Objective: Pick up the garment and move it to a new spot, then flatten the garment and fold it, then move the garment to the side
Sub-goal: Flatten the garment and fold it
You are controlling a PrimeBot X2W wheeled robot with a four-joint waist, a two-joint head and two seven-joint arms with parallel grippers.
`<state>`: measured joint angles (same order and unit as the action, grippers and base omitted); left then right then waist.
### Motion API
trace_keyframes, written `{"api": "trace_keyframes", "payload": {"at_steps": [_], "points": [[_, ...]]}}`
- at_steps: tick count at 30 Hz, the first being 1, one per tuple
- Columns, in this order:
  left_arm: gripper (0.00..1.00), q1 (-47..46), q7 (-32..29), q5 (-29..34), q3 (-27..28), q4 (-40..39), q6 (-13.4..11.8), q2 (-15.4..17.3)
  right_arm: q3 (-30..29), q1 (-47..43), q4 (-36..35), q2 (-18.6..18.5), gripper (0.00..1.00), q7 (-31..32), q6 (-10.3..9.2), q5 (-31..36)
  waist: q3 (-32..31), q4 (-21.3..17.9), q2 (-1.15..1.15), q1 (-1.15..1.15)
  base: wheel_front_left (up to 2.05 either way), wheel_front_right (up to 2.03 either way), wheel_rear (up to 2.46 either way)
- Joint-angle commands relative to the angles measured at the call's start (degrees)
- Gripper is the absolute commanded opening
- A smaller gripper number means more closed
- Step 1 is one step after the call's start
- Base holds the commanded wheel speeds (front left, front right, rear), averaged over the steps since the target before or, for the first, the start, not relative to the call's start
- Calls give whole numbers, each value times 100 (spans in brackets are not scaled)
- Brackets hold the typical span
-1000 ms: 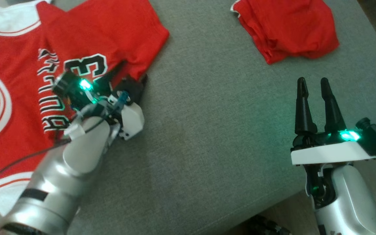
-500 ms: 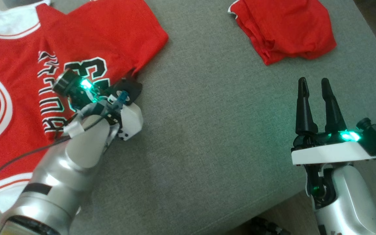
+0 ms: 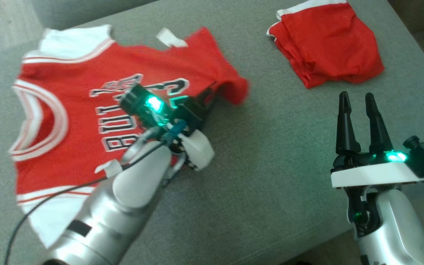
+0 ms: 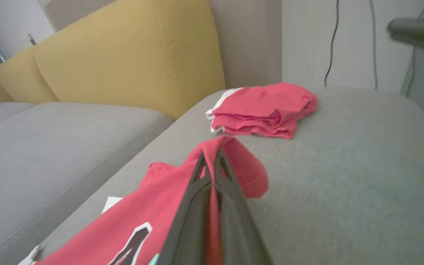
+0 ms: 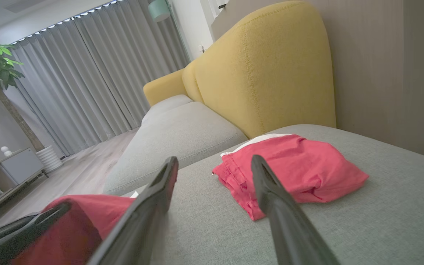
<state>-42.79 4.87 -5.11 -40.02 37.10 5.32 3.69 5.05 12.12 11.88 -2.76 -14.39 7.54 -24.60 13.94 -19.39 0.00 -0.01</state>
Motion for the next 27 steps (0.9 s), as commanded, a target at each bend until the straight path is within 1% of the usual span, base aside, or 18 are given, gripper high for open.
{"api": "trace_keyframes", "payload": {"at_steps": [1,6,7,10,14,15,17,19,23,24,25,26,27], "points": [[0,-127,-29,-62,96,-277,18,-19,102,16,-153,-11,100,-61,-5,32,-29,33,0,1,0,0,0],[0,21,-593,-690,90,-1168,136,-36,132,42,-172,-11,100,-61,-5,-13,49,42,0,1,0,0,0],[0,1,-717,-769,134,-1282,144,24,154,57,-177,-11,100,-61,-5,-29,86,28,0,1,0,0,0],[0,-150,-1068,-926,336,-1384,158,366,252,131,-195,-11,100,-61,-5,-95,233,-63,0,1,0,0,0],[0,-436,-1589,-990,519,-981,174,948,374,227,-196,-11,100,-61,-5,-186,396,-217,0,1,0,0,0],[0,-597,-1754,-920,525,-700,183,1261,431,276,-205,-11,100,-61,-5,-229,466,-292,0,1,0,0,0],[0,-713,-1839,-916,585,-412,185,1482,463,303,-223,-11,100,-61,-5,-259,514,-333,0,1,0,0,0],[0,-791,-1936,-916,588,-123,190,1647,477,312,-233,-11,100,-61,-5,-275,547,-349,0,1,0,0,0],[0,-862,-1998,-1025,567,323,200,1767,493,334,-228,-11,100,-61,-5,-274,601,-334,0,1,0,0,0],[27,-869,-1980,-1026,553,417,201,1778,490,342,-227,-11,100,-61,-5,-272,609,-317,0,1,0,0,0],[58,-876,-1945,-1007,530,504,199,1786,488,352,-228,-11,100,-61,-5,-270,616,-296,0,1,0,0,0],[93,-874,-1911,-987,506,588,191,1785,492,360,-229,-11,100,-61,-5,-263,619,-271,0,1,0,0,0],[100,-874,-1855,-970,481,653,191,1778,496,369,-229,-11,100,-61,-5,-255,624,-247,0,1,0,0,0]]}}
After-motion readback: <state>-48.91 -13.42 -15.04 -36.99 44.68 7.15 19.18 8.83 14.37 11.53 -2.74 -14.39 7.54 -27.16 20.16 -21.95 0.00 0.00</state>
